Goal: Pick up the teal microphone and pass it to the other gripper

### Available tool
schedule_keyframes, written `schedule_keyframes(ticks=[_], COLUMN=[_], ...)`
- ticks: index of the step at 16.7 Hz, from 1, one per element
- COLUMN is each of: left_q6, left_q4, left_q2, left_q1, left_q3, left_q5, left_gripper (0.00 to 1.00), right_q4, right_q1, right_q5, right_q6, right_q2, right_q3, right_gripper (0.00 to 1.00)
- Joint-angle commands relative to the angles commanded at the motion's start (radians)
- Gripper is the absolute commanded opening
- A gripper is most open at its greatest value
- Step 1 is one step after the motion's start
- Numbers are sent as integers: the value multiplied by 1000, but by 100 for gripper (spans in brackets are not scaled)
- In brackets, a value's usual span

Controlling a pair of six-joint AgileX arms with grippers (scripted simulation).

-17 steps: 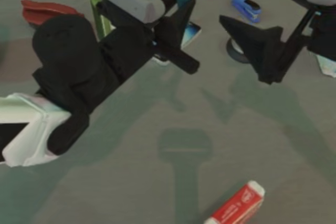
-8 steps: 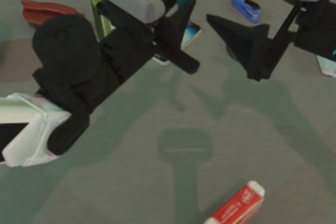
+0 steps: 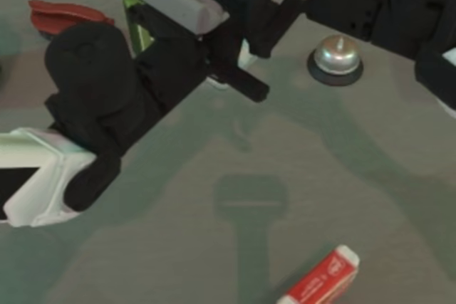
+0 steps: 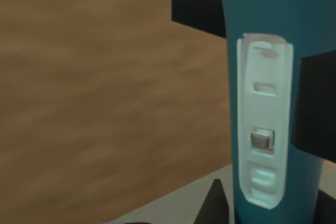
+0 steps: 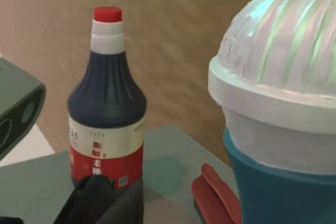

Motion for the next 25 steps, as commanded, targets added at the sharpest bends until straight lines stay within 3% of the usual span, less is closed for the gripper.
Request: schedule_keyframes(ticks=[5,18,25], left_q6=[0,0,0], left_q4=[0,0,0], left_q2=[0,0,0], left_q1=[0,0,0], left_q3=[0,0,0], left_q5=[0,0,0], left_gripper=[0,0,0], right_q4=[4,4,4], right_q1=[14,14,14], right_q5=[14,14,14], right_q6=[1,1,1], right_q2=[25,25,25], right_q3=[24,24,24], right_gripper=[100,2,0])
